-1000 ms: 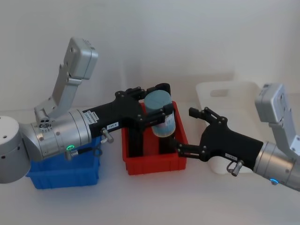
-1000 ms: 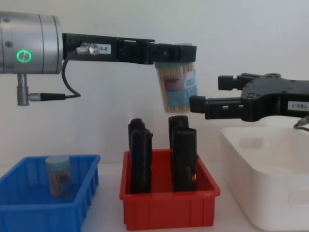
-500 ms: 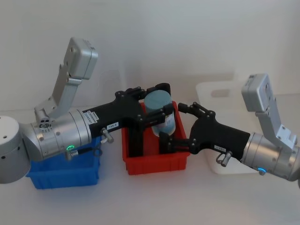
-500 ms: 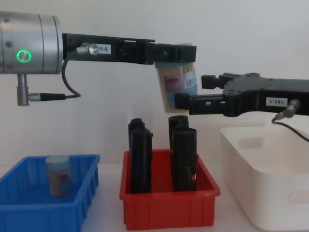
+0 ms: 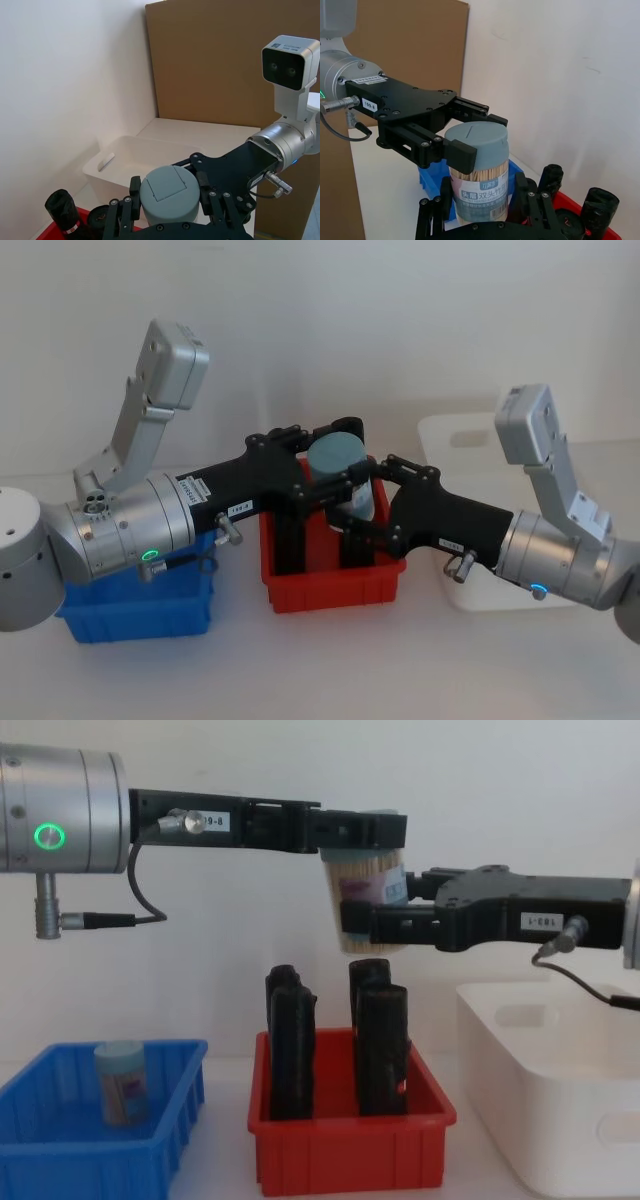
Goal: Pick the cotton swabs from the blue box and place them into the white box.
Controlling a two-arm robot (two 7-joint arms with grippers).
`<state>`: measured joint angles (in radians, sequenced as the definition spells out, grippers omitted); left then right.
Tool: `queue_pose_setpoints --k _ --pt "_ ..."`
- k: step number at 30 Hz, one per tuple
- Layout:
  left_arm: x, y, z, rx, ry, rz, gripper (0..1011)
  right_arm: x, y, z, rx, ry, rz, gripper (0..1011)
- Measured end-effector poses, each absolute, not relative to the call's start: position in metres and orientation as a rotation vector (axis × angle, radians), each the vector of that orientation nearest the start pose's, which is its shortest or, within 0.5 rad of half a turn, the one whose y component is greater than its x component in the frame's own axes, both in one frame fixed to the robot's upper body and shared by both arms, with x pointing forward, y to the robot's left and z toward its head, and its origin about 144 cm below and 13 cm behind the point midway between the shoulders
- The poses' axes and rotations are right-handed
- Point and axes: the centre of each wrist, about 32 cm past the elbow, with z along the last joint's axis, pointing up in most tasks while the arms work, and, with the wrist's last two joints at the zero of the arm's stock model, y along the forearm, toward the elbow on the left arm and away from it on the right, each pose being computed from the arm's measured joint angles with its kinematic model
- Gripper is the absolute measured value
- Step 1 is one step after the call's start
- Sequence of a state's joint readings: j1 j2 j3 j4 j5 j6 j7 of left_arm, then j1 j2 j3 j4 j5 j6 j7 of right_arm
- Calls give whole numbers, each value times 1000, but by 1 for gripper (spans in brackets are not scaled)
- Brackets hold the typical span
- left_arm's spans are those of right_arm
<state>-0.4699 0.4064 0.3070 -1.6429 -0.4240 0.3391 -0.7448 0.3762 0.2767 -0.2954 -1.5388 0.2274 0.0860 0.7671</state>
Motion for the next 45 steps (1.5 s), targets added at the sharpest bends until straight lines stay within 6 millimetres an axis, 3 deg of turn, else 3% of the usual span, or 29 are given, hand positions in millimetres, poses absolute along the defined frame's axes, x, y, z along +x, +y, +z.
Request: queue_pose_setpoints --k 5,8,18,26,30,45 --pt "544 245 1319 59 -105 531 672 545 -216 1256 -34 -217 -532 662" --pt "544 246 1319 59 -106 532 672 546 -216 1257 -34 -218 -530 646" --pt "544 245 1319 59 -105 529 683 548 -212 1259 -34 -226 -526 641" --pt "544 245 1319 59 -104 528 925 548 -211 1260 -33 -232 -531 641" --pt "544 245 1319 59 -104 528 998 548 -211 1260 -33 -234 -534 641" --pt "544 245 1319 60 -105 529 1004 548 -214 1260 -36 -236 -553 641"
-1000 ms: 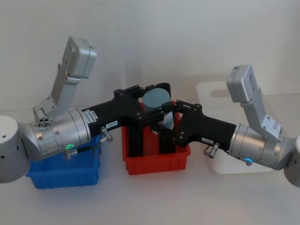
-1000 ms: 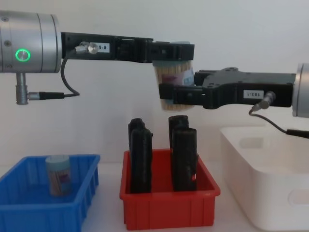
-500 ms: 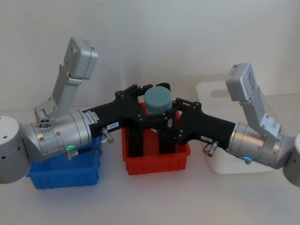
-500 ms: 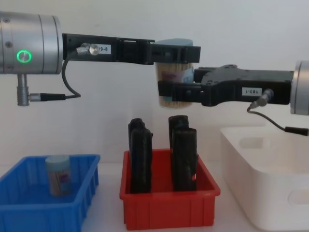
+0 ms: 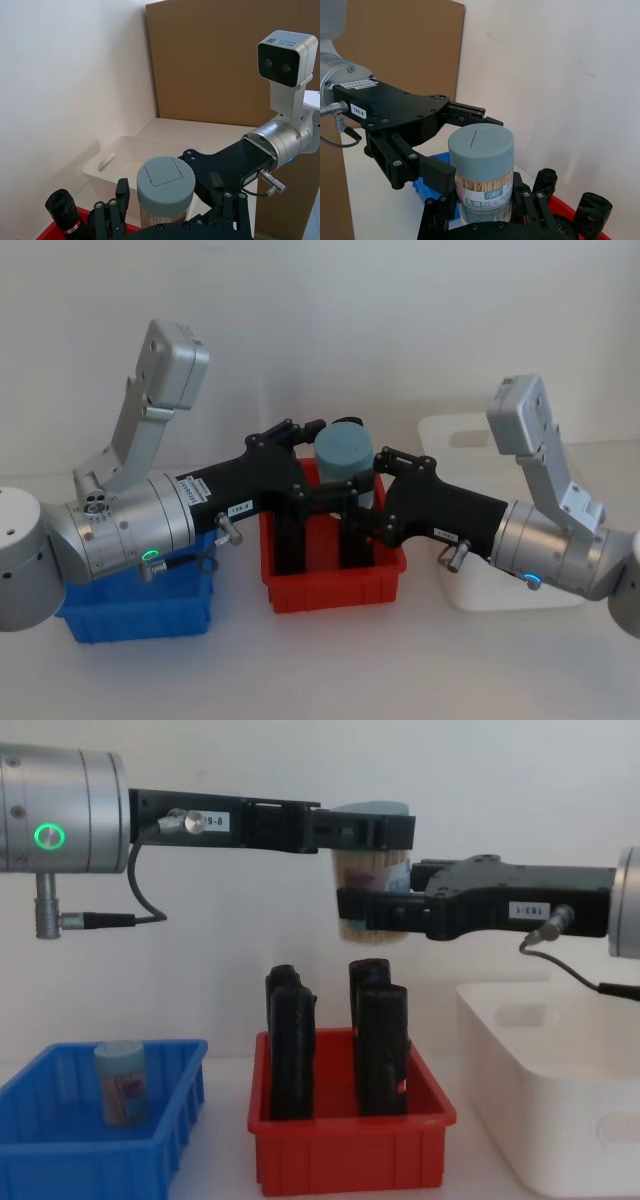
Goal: Pick the cotton swabs from the blue box and place them into the white box.
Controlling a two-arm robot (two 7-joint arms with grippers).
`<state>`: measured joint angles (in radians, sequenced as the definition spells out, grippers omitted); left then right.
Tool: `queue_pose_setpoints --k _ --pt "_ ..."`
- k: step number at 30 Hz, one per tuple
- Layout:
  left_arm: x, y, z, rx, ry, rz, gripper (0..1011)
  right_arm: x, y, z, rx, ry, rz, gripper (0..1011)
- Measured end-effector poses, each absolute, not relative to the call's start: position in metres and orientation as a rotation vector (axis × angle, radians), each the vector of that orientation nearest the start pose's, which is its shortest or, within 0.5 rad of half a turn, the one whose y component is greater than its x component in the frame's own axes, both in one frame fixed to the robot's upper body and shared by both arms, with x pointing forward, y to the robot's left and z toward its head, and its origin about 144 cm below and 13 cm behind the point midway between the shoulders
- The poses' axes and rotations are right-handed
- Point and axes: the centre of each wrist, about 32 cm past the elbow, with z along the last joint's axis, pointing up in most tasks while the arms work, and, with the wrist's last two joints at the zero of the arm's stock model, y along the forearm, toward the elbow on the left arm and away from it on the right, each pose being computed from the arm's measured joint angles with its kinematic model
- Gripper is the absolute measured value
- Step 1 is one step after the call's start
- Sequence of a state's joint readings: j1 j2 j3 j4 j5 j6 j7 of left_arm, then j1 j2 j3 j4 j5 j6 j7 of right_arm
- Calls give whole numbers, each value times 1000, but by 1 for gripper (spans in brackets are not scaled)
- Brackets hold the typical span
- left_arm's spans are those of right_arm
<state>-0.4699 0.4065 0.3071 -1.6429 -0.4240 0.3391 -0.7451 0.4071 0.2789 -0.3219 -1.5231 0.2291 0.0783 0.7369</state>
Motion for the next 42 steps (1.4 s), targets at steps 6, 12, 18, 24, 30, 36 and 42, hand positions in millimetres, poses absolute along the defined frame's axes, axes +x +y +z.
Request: queue_pose_setpoints --k 6,12,18,24,30,36,42 --pt "544 245 1319 59 -105 529 1004 547 -219 1257 -40 -226 -575 641" --pt "544 245 1319 59 -105 529 1004 546 -229 1251 -48 -204 -624 641" --pt "544 245 1319 59 -105 529 1004 544 -241 1244 -54 -185 -679 641" --pt "544 245 1319 59 -105 529 1004 544 -254 1239 -59 -170 -756 641" --pt "544 245 1319 59 -105 529 1004 544 -265 1235 -61 -161 -843 641" --pt "544 245 1319 59 -105 529 1004 546 -275 1230 -63 -148 -933 641" --pt "544 245 1319 59 -105 529 1004 552 -281 1224 -73 -121 -1026 641"
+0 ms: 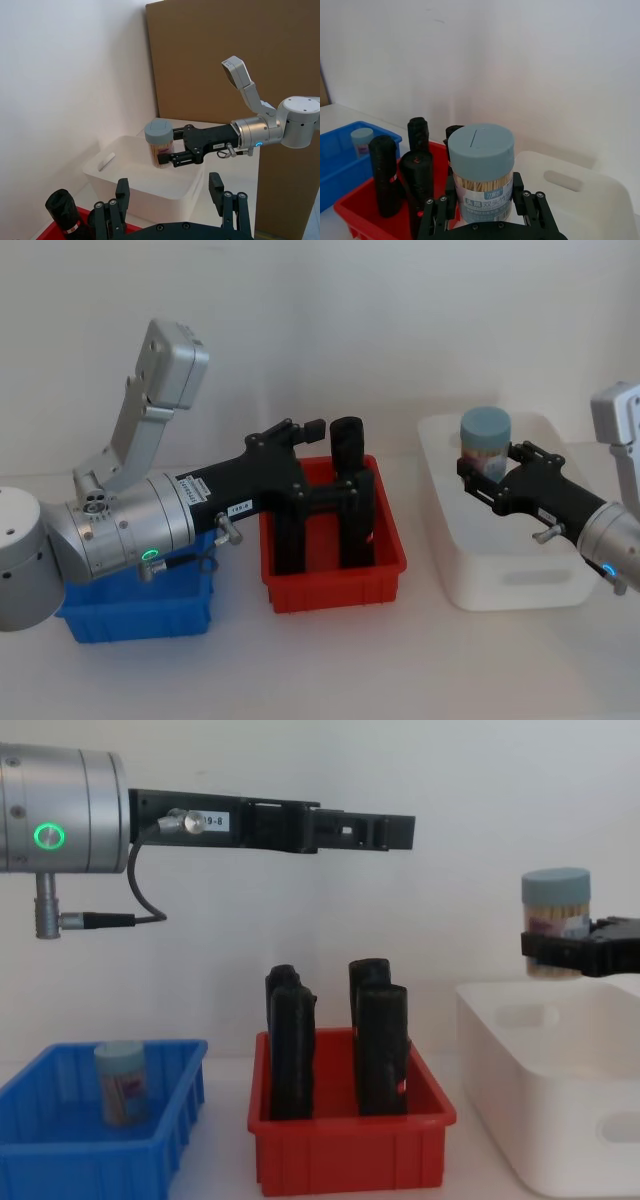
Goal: Pick the cotton swabs from the blue box and place them into the white box.
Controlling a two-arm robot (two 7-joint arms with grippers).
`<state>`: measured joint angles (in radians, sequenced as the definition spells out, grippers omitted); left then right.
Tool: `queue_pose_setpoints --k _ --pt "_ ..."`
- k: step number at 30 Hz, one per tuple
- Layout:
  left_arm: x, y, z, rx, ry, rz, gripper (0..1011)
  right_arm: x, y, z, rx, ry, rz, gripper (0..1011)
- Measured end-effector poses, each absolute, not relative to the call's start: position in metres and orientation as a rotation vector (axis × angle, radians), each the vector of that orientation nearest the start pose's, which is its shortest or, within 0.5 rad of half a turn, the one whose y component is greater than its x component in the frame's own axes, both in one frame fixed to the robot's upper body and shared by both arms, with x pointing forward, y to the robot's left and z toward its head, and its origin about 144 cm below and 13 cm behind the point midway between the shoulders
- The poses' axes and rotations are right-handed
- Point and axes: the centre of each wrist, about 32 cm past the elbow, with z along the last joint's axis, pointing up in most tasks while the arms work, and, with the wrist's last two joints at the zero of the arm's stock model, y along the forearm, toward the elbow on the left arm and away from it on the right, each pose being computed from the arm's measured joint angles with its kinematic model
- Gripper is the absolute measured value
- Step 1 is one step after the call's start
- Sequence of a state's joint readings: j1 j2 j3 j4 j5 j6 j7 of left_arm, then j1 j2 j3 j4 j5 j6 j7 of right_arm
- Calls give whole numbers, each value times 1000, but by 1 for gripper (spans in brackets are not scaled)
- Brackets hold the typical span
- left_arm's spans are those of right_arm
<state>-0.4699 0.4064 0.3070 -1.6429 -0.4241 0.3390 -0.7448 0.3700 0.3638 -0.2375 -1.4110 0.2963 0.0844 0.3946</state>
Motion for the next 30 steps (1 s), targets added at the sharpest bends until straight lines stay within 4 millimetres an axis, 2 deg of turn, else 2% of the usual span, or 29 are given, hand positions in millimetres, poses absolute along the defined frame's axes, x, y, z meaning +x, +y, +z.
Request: queue_pose_setpoints --k 9,25,28,30 --pt "544 245 1319 59 -105 529 1004 564 -285 1212 -116 -50 -1108 641" --pt "544 245 1319 59 -105 529 1004 580 -283 1195 -189 32 -1128 642" --pt "544 245 1319 59 -105 529 1004 581 -283 1193 -196 40 -1126 699" --pt "544 245 1319 59 -105 529 1004 582 -283 1192 -200 44 -1125 771"
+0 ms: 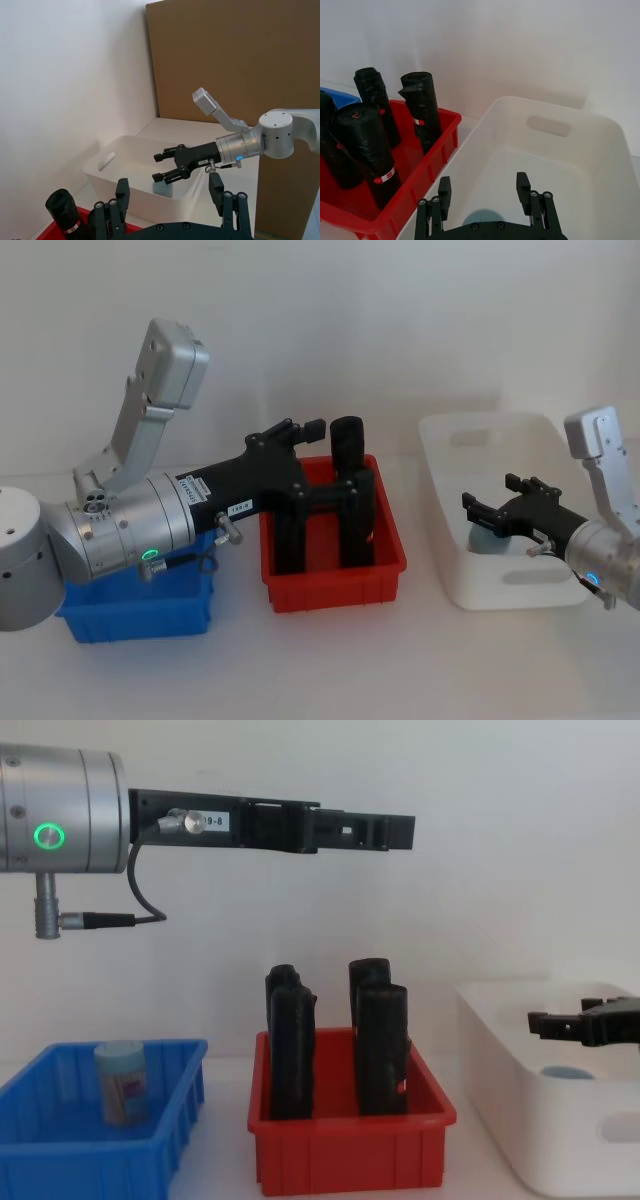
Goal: Pick the cotton swabs from the blue box and place them into the white box.
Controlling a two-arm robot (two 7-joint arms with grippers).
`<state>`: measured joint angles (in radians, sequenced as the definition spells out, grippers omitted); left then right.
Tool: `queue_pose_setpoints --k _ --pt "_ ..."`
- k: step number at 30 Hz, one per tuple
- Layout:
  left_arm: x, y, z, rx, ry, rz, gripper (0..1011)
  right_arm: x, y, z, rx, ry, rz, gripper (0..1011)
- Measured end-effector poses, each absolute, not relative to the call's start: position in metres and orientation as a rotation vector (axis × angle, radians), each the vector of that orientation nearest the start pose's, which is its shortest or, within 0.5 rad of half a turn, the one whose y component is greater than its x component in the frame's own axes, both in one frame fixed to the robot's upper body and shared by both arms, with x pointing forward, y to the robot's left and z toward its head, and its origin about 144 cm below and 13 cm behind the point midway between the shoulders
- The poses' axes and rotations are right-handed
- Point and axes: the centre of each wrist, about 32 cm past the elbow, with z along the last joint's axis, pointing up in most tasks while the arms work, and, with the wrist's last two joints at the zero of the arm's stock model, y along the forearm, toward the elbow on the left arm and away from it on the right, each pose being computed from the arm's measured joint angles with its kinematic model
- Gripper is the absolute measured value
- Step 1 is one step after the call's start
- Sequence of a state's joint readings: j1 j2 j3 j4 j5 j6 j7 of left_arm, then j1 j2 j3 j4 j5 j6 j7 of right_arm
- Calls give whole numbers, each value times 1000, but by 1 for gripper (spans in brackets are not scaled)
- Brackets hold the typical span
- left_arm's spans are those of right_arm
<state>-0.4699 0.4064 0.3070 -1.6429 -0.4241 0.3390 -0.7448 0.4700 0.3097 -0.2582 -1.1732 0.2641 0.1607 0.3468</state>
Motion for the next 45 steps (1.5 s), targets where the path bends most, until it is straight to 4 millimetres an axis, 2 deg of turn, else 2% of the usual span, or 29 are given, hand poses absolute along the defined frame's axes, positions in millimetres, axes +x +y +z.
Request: queue_pose_setpoints --k 7,10,29,36,45 --pt "544 245 1319 59 -105 529 1004 583 -283 1190 -201 46 -1124 968" --pt "544 245 1319 59 -105 529 1004 583 -283 1190 -197 40 -1125 1001" --pt "544 245 1319 59 -105 529 1004 571 -284 1201 -87 -101 -1164 1001" --pt "543 245 1318 60 -105 532 1004 569 -283 1201 -84 -104 -1165 1001" --pt "540 240 1305 67 -120 601 1004 553 -276 1196 -71 -104 -1172 1001"
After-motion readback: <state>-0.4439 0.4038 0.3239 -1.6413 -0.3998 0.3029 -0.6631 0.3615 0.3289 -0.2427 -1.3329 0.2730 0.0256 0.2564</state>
